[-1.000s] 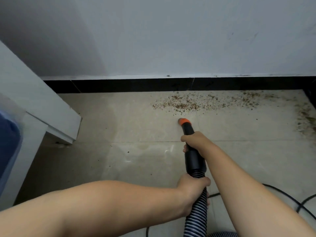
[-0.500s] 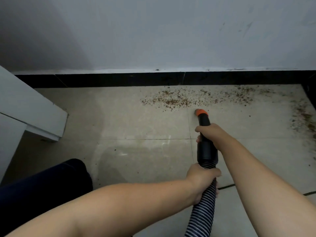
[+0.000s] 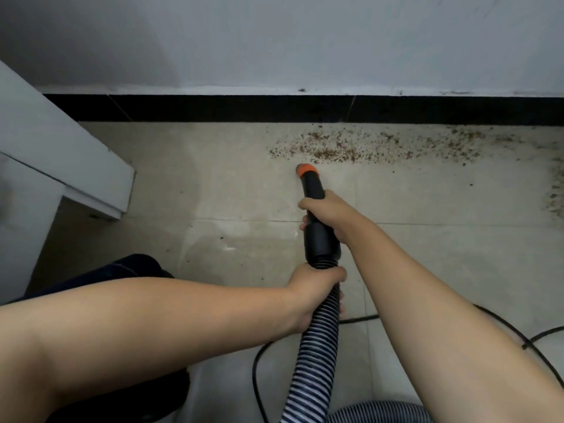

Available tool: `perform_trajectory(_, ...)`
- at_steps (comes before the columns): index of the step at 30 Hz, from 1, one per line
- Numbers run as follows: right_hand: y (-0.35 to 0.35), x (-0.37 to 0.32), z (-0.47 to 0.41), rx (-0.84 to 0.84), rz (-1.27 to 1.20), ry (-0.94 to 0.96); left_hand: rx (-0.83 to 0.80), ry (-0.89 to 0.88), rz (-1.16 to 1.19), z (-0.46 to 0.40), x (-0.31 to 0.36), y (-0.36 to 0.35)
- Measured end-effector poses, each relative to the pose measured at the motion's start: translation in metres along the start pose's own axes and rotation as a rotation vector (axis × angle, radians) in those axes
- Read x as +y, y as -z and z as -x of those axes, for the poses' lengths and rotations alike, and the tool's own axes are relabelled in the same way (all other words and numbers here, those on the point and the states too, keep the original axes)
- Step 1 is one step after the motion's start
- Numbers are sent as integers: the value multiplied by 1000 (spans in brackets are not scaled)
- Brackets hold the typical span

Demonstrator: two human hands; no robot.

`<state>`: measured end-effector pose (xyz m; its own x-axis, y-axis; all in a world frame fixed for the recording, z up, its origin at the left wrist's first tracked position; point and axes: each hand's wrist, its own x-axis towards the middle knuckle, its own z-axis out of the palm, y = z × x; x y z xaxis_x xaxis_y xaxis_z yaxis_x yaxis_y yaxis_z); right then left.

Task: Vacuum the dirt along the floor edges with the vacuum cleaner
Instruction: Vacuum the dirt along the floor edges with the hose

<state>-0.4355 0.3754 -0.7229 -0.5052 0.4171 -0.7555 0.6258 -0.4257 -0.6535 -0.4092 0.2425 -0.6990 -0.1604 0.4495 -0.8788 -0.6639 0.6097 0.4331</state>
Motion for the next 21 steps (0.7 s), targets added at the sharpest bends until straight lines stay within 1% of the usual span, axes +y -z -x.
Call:
perform_trajectory(3,2,4,0,79,-34,-13,-49,27,-55,-1,3,4)
perform_trajectory(7,40,9,0,260,-44,-26,-118,37,-137,-9,6,-22)
perform_trajectory(12,86,15,4,344,-56,-72,-147,15,-160,-23,5,-61)
perform_trajectory(16,86,11,3,336,-57,-49,-126,1,-134,-24,9,-62)
perform_trajectory(21,52,1,-1,220,-17,-26,-74,-15,-110,-15,10,-39)
